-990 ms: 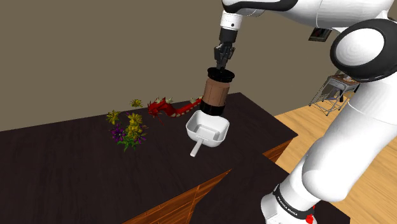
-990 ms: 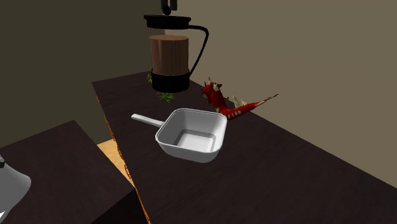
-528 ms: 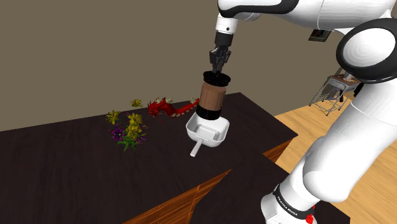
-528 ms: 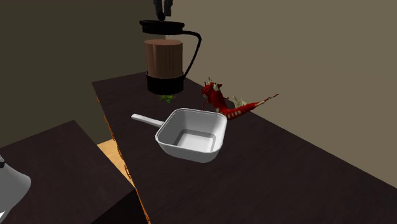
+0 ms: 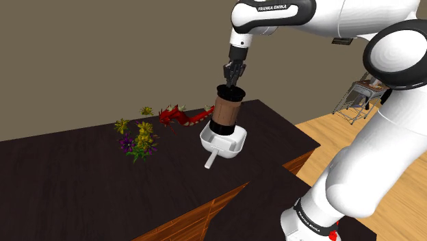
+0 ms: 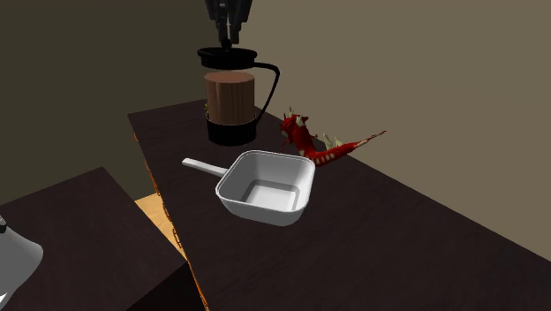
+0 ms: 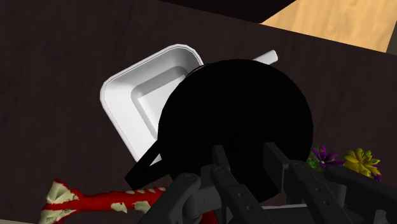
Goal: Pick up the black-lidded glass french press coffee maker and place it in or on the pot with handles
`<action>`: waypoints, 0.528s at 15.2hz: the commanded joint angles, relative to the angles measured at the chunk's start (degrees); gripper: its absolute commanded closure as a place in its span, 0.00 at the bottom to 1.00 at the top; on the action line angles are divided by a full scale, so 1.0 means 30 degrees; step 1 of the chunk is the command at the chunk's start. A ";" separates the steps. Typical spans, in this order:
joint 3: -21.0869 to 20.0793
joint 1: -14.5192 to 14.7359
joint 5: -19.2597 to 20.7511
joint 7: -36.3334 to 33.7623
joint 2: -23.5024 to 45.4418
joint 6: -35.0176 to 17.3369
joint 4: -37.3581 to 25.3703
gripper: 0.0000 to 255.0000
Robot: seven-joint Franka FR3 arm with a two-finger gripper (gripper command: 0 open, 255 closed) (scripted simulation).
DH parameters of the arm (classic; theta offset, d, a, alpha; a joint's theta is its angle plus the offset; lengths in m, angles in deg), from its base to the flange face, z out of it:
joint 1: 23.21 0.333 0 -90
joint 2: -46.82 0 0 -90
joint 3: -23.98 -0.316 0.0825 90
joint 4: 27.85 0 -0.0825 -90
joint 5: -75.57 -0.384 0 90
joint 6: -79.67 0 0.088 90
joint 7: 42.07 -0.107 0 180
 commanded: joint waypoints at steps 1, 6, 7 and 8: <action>-0.0009 0.0010 -0.0005 -0.0009 -0.0015 -0.0543 0.0474 1.00; -0.0007 0.0006 -0.0040 0.0031 0.0117 -0.1801 0.1604 1.00; -0.0007 0.0005 -0.0050 0.0041 0.0156 -0.2051 0.1816 1.00; -0.0006 0.0004 -0.0061 0.0052 0.0199 -0.2300 0.2023 1.00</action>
